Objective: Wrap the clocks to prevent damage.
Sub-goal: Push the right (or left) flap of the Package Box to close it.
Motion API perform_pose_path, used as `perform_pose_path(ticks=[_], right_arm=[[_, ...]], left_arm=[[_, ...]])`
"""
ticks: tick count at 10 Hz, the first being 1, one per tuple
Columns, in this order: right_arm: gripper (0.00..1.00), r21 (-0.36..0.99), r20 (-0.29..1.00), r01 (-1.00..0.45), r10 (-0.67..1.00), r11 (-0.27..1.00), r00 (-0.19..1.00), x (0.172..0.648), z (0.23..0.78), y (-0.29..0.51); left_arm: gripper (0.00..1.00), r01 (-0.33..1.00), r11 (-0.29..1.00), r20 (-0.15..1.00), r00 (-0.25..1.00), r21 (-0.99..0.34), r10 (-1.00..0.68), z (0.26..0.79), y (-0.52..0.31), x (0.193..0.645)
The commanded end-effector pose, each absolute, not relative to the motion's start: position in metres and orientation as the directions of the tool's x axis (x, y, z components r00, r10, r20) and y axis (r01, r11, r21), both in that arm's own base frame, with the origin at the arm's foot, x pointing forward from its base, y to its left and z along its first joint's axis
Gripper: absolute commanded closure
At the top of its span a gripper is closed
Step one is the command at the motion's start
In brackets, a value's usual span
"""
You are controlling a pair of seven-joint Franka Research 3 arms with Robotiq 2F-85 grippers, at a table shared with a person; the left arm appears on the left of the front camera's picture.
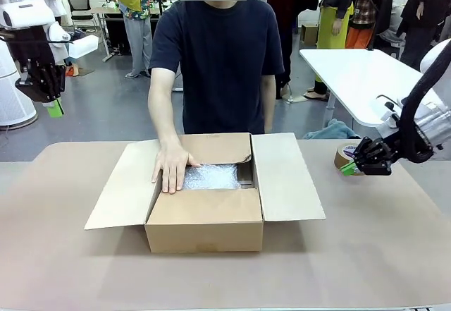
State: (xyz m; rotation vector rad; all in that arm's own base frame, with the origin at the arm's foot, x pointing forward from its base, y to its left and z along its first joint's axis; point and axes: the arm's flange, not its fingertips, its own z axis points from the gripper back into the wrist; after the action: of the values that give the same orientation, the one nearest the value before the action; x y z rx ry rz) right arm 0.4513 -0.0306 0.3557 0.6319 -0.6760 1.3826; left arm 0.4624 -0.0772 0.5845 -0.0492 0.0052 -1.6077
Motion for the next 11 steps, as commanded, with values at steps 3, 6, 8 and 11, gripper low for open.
perform_pose_path(ticks=[3, 6, 8, 11], right_arm=[[0.99, 0.042, 0.821, -0.995, 0.565, 0.088, 0.084, 0.472, 0.317, -0.015], [0.99, 0.064, 0.808, -0.993, 0.578, 0.103, 0.112, 0.465, 0.316, -0.009], [0.99, 0.064, 0.808, -0.993, 0.578, 0.103, 0.112, 0.465, 0.316, -0.009], [0.99, 0.064, 0.810, -0.992, 0.575, 0.107, 0.114, 0.470, 0.316, -0.009]], left_arm=[[1.00, 0.999, -0.036, 0.006, -0.036, -0.023, -0.999, 0.586, -0.076, 0.463], [1.00, 0.999, -0.036, 0.006, -0.036, -0.023, -0.999, 0.586, -0.076, 0.463], [1.00, 0.999, -0.036, 0.006, -0.036, -0.023, -0.999, 0.586, -0.076, 0.463], [1.00, 0.999, -0.036, 0.006, -0.036, -0.023, -0.999, 0.586, -0.076, 0.463]])
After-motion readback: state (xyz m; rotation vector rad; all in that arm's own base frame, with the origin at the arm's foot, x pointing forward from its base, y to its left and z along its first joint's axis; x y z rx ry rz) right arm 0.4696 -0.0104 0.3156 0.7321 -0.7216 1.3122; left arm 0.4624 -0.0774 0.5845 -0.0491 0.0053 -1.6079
